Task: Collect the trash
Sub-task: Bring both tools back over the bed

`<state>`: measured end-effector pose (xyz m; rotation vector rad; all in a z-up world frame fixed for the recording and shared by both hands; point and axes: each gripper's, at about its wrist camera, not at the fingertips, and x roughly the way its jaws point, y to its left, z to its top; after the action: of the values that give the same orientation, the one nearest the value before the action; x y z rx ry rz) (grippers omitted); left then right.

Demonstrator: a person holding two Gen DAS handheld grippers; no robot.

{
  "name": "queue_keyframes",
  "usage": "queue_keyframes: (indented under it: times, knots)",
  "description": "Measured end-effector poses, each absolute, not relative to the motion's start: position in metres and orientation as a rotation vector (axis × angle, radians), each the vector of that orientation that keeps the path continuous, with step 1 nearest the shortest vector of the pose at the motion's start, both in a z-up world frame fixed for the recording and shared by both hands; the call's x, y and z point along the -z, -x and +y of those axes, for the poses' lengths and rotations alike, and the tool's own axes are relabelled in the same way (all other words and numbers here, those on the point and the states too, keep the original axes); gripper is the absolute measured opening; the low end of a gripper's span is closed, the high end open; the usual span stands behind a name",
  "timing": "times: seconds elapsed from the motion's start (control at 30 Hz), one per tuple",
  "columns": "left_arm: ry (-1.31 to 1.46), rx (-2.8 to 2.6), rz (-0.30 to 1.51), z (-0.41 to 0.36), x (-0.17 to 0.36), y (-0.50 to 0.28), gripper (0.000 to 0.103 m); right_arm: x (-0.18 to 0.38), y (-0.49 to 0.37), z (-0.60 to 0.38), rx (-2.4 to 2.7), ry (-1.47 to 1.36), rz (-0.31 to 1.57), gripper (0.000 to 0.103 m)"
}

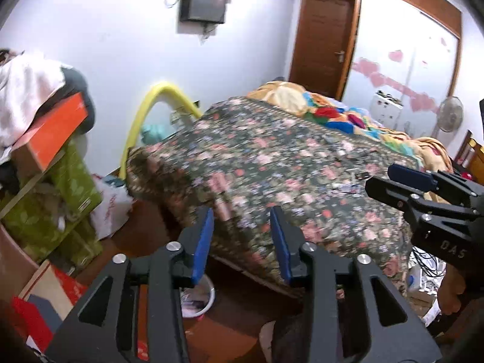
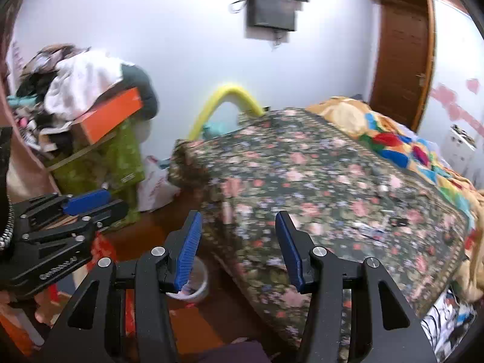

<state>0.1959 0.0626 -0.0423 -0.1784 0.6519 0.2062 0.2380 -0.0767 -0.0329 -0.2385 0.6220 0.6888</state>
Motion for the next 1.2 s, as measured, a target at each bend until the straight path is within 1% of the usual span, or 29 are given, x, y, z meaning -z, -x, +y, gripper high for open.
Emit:
queue_keyframes:
  times: [0.13, 0.33, 0.6, 0.73, 0.83, 1.0, 1.2]
  knots:
    - [0.172, -0.135, 0.653, 0.038, 0.04, -0.22, 0.039, 0.033, -0.25, -0.109, -0.605, 0.212, 0.623, 0.047]
    - [0.148, -0.046, 0.68, -0.002, 0.049, -0.265, 0.039, 0.038, -0.273, -0.156, -0.496, 0.161, 0.653, 0.047]
    - [0.107, 0.017, 0.744, -0.043, 0.075, -0.33, 0.039, 0.057, -0.312, -0.208, -0.389, 0.123, 0.713, 0.047]
    - [0.093, 0.031, 0.783, -0.051, 0.089, -0.358, 0.039, 0.071, -0.34, -0.233, -0.346, 0.109, 0.739, 0.047]
    - [0.081, 0.04, 0.825, -0.058, 0.106, -0.384, 0.04, 0.084, -0.363, -0.248, -0.324, 0.09, 0.771, 0.047]
    - [0.113, 0.053, 0.934, -0.067, 0.155, -0.434, 0.041, 0.115, -0.402, -0.268, -0.309, 0.009, 0.848, 0.047]
    - [0.138, 0.079, 0.986, -0.081, 0.196, -0.479, 0.041, 0.159, -0.45, -0.279, -0.32, -0.063, 0.936, 0.047]
